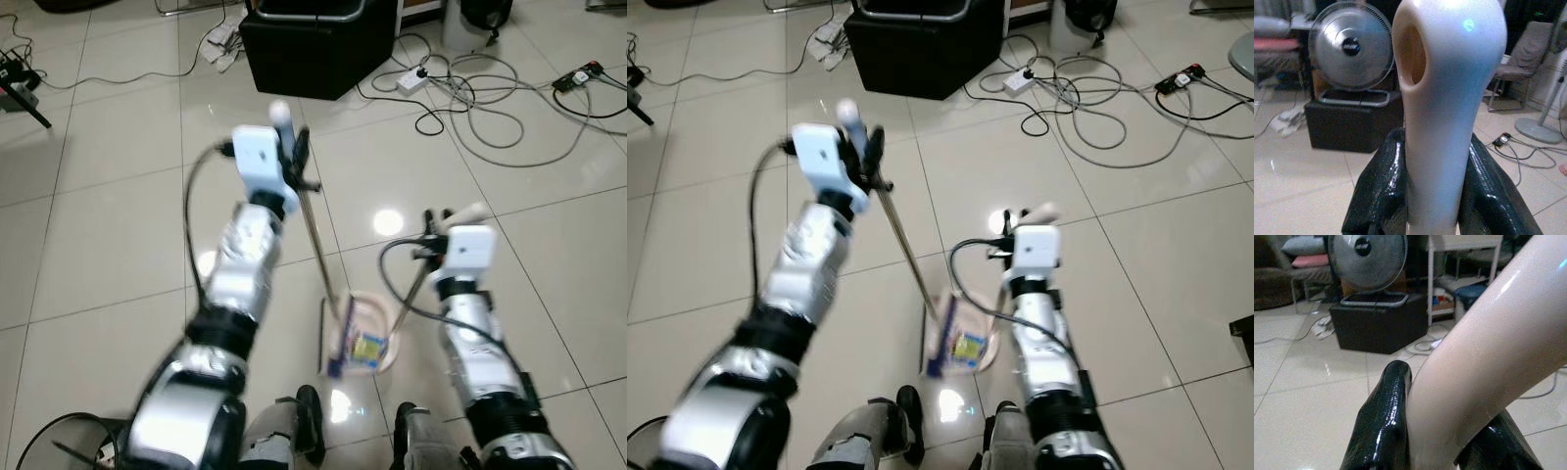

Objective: Sweep floor

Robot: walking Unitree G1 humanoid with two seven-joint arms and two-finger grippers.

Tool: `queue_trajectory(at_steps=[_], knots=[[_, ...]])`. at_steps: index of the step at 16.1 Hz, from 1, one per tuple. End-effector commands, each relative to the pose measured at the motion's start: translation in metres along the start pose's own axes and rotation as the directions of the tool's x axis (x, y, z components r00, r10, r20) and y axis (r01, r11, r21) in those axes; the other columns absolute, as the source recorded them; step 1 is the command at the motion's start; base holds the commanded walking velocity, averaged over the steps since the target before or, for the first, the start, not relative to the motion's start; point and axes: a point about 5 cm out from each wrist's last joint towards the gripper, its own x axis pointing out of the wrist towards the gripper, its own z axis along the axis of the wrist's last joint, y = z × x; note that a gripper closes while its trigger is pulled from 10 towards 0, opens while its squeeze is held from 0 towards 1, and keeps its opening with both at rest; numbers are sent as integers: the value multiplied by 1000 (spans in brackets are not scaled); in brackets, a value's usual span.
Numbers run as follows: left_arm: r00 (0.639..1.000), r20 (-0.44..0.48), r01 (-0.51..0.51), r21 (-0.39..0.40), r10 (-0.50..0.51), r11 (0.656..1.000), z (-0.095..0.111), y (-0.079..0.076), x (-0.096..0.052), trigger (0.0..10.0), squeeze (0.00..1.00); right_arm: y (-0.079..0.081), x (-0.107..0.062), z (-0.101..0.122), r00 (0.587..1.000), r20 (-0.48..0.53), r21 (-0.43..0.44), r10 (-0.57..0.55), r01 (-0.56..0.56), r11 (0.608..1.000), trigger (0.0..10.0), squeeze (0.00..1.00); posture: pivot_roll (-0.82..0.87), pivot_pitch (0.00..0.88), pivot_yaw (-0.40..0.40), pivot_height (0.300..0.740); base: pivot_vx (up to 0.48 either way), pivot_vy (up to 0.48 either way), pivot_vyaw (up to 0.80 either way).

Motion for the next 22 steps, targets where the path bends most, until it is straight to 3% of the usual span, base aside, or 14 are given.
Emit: queue_trajectory(at_steps=[1,3,7,10,13,15,16,19,22], knots=[[1000,-6,22,10,-22,1000,1,3,1,10000,0,0,-5,-4,1000,-24,16,-1,1,1000,10000,0,8,176,145,740,0,0,0],[999,7,50,56,-50,997,14,22,9,10000,0,-8,-5,-3,1000,-18,20,-11,12,1000,10000,0,3,141,148,740,0,0,0],[999,22,-37,165,34,986,28,63,7,10000,0,-16,-4,12,1000,22,71,-16,14,997,10000,0,2,110,146,740,0,0,0],[994,-47,-80,288,98,954,19,96,-16,10000,0,-28,-1,37,996,77,139,-47,36,990,10000,0,-1,90,140,740,0,0,0],[977,-114,-133,337,180,932,4,120,-48,10000,0,-34,8,68,994,100,182,-54,35,983,10000,0,-8,70,134,740,0,0,0],[966,-165,-135,344,201,929,-11,121,-76,10000,0,-31,19,95,992,121,224,-26,-2,975,10000,0,-19,51,125,740,0,0,400],[963,-177,-133,343,203,930,-15,120,-81,10000,0,-30,20,100,992,126,233,-21,-9,972,10000,0,-19,45,119,740,0,0,800],[952,-221,-128,347,213,929,-30,107,-113,10000,0,-21,32,131,988,154,303,3,-51,952,10000,0,-18,30,102,740,0,0,800],[947,-245,-106,370,207,923,-26,95,-140,10000,0,-18,38,151,986,166,373,11,-73,925,10000,0,-6,20,96,740,0,0,800]])
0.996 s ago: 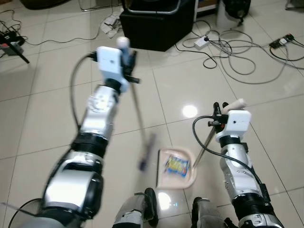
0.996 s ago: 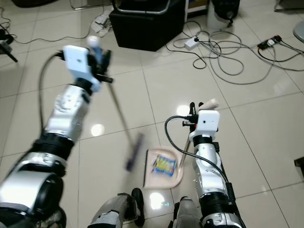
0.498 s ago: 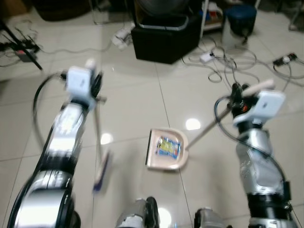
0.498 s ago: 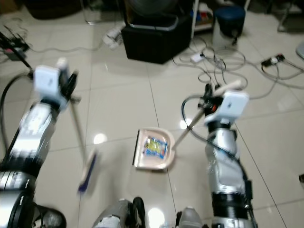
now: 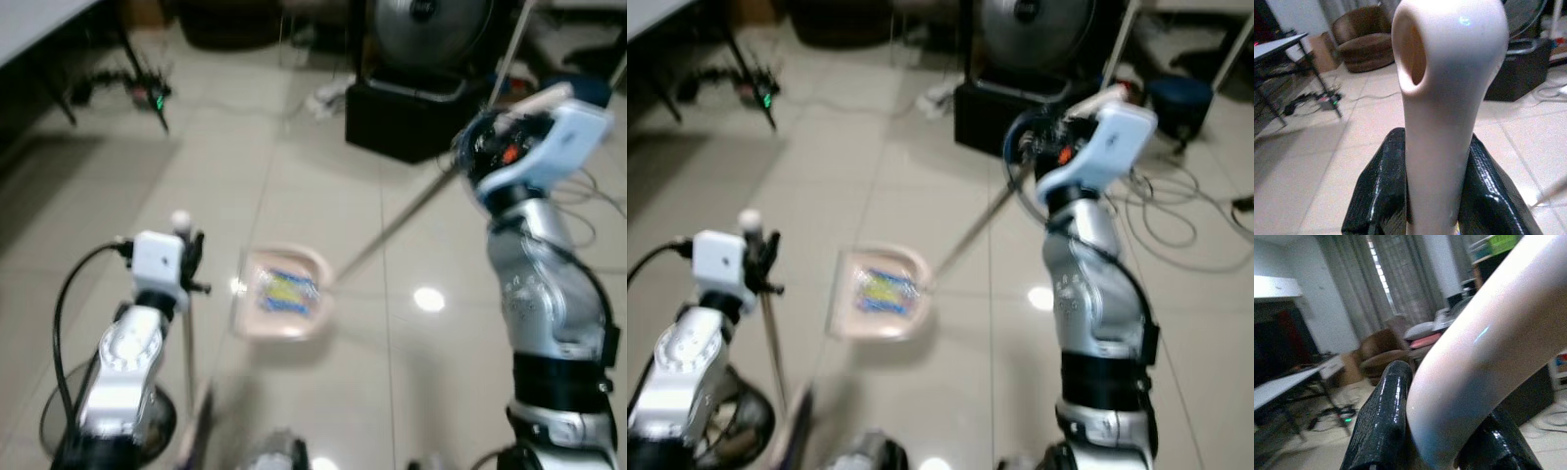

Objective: Sweep floor

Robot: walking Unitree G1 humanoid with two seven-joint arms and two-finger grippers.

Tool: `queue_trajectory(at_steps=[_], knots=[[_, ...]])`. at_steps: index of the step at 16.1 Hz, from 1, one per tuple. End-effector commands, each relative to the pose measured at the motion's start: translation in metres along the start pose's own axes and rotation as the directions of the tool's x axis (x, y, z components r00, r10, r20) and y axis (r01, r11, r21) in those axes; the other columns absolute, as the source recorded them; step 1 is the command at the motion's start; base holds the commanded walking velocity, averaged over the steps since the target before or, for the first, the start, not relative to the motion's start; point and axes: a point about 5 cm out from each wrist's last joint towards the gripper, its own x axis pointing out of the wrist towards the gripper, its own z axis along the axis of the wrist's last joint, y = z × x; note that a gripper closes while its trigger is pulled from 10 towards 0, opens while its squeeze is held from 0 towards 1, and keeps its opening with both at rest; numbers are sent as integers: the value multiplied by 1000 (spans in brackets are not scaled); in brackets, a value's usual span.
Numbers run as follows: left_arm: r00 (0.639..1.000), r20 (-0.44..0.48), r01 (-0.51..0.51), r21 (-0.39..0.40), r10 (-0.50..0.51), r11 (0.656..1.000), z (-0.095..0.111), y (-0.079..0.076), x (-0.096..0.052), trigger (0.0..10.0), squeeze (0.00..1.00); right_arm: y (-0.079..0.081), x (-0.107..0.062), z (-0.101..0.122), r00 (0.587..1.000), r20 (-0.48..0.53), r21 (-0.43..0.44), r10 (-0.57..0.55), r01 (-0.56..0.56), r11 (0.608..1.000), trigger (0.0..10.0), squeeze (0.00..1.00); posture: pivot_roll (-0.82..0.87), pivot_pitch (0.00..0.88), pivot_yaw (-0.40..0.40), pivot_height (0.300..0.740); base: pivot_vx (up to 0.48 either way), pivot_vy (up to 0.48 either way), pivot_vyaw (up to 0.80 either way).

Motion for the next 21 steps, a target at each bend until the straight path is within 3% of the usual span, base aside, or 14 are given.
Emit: queue_trajectory(at_steps=[1,7,13,17,21], knots=[[997,73,-7,34,4,999,19,2,-3,10000,0,4,3,15,999,42,19,13,-14,1000,10000,0,3,20,95,740,0,0,800],[997,76,-16,25,15,1000,31,-11,-18,10000,0,6,9,25,1000,28,81,5,-7,997,10000,0,25,16,93,740,0,0,800],[997,81,-3,22,2,1000,36,-14,-19,10000,0,9,14,28,1000,29,71,5,-7,997,10000,0,31,17,92,740,0,0,800],[997,74,-3,24,1,1000,35,-13,-18,10000,0,6,16,27,999,38,55,-20,17,998,10000,0,34,19,92,740,289,0,800],[998,61,0,26,-1,1000,33,-14,-19,10000,0,1,16,27,998,48,34,-49,47,998,10000,0,37,22,92,740,324,0,0]])
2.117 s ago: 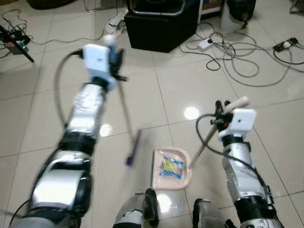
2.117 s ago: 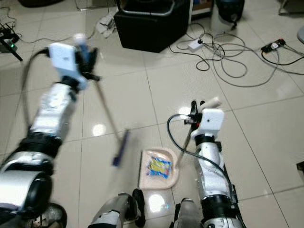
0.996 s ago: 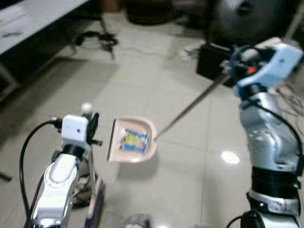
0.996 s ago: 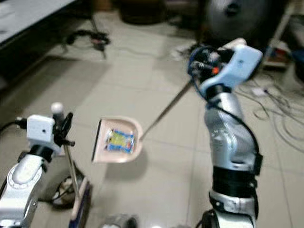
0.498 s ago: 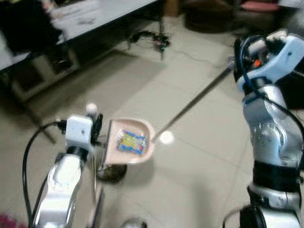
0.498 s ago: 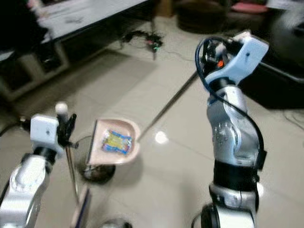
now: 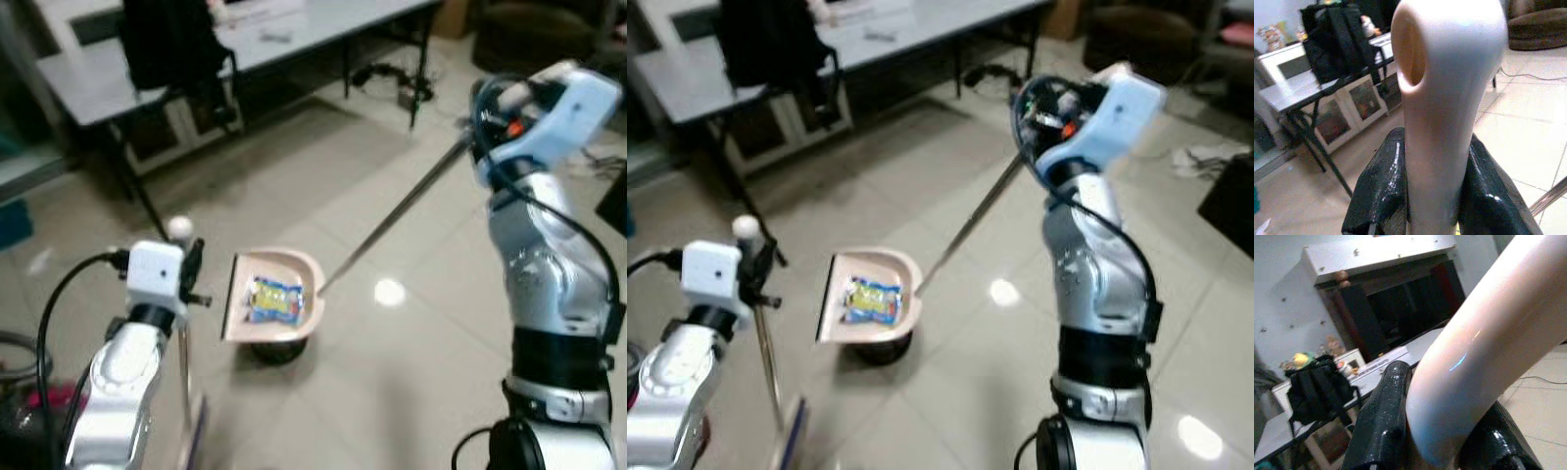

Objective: Sweep floor

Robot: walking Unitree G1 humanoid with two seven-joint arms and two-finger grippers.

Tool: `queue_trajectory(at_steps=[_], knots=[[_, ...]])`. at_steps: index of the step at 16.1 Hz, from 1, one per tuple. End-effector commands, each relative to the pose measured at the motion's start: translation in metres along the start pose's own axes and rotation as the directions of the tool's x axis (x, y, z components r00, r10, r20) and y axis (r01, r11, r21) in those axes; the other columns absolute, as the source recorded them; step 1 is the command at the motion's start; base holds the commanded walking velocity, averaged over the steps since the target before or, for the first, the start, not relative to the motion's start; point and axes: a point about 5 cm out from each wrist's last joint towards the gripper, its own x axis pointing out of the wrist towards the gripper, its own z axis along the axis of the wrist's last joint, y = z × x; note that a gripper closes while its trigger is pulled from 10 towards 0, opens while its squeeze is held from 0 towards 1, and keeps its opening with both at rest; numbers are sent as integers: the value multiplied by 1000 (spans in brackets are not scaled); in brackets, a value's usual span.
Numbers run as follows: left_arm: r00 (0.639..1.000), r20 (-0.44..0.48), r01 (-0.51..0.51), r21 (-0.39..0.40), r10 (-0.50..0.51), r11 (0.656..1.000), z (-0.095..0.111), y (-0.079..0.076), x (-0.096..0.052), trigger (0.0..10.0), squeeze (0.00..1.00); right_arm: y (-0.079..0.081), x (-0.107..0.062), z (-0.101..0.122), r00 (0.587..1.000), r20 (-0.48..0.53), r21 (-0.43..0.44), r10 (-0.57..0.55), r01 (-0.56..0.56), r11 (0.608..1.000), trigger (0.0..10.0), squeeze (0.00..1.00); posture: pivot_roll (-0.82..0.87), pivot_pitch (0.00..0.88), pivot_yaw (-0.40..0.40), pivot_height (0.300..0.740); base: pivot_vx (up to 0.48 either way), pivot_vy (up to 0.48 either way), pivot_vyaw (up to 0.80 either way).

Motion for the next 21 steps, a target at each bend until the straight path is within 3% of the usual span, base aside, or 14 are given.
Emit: queue_trajectory(at_steps=[1,21], knots=[[999,39,10,16,-11,1000,9,-2,2,10000,0,-5,1,14,997,72,8,-19,18,1000,10000,0,39,24,90,740,330,0,0],[1000,25,16,4,-16,1000,8,-8,3,10000,0,-9,1,6,998,51,-7,-29,30,1000,10000,0,39,31,88,740,332,0,0]])
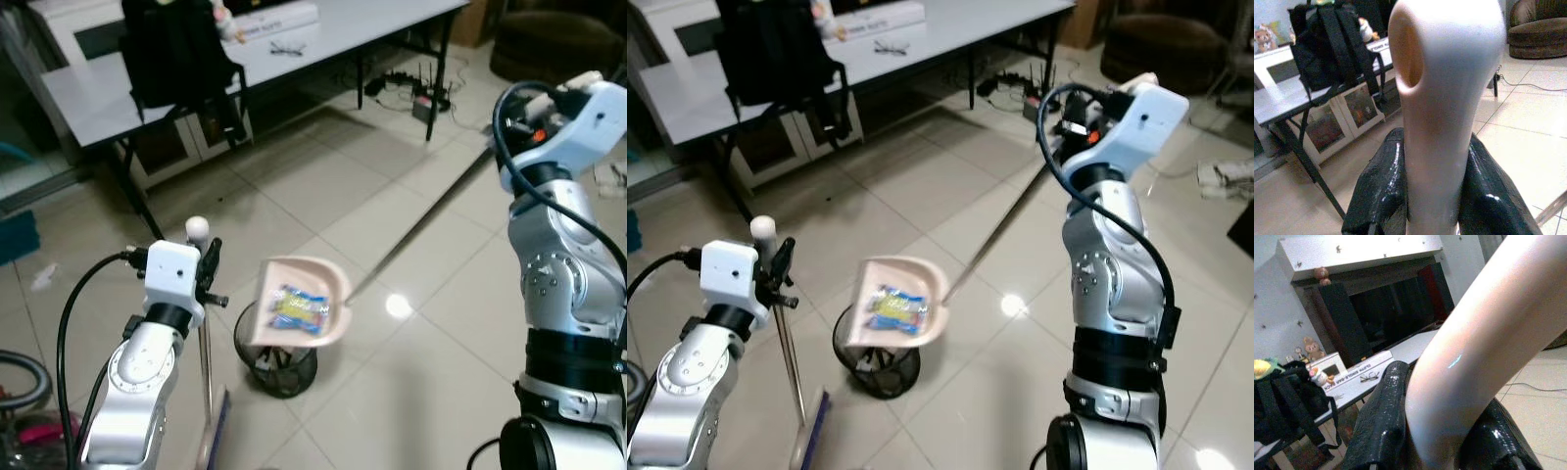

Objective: Sweep floor

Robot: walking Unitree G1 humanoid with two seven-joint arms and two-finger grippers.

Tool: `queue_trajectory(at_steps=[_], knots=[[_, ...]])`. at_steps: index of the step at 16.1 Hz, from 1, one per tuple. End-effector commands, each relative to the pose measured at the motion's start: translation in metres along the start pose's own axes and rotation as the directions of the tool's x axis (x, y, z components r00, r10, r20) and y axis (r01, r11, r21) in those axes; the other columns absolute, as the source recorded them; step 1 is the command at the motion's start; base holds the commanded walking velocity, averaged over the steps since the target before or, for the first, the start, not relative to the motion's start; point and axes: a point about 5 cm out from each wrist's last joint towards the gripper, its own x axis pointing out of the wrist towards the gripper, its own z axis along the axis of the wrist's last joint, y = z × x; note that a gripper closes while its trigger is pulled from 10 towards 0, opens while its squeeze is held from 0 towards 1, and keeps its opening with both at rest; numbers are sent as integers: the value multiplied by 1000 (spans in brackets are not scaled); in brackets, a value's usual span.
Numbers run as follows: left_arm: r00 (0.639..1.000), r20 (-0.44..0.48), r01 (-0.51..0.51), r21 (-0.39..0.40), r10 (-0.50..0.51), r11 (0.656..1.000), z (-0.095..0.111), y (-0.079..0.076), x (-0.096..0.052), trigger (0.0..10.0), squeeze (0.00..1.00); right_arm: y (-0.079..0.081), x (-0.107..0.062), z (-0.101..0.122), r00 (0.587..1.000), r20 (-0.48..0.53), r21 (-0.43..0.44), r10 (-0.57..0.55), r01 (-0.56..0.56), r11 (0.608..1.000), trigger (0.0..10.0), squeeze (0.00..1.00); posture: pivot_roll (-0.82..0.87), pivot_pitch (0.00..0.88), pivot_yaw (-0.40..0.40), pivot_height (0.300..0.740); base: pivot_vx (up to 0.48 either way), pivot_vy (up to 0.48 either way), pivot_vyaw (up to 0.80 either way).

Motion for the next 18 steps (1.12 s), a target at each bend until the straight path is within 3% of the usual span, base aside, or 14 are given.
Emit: queue_trajectory(at_steps=[1,4,9,12,13,18], knots=[[1000,12,-21,32,21,999,5,7,1,10000,0,14,1,8,998,44,44,55,-57,997,10000,0,39,31,88,740,322,0,0],[1000,-6,-25,20,25,999,2,6,0,10000,0,14,1,7,997,48,36,66,-67,997,10000,0,36,28,88,740,97,0,0],[1000,-13,-17,24,17,1000,1,4,0,10000,0,30,2,7,985,98,-52,142,-138,989,10000,0,36,23,91,740,0,0,0],[1000,-18,-11,29,12,1000,1,3,0,10000,0,44,1,-1,960,121,-134,253,-237,962,10000,0,36,22,91,740,0,0,0],[1000,-20,-8,27,8,1000,0,2,0,10000,0,58,-2,-9,929,110,-206,353,-326,923,10000,0,36,22,93,740,0,0,0],[1000,-21,-6,33,7,999,1,2,-1,10000,0,94,-17,-31,824,105,-310,557,-505,806,10000,0,47,25,90,740,0,0,0]])
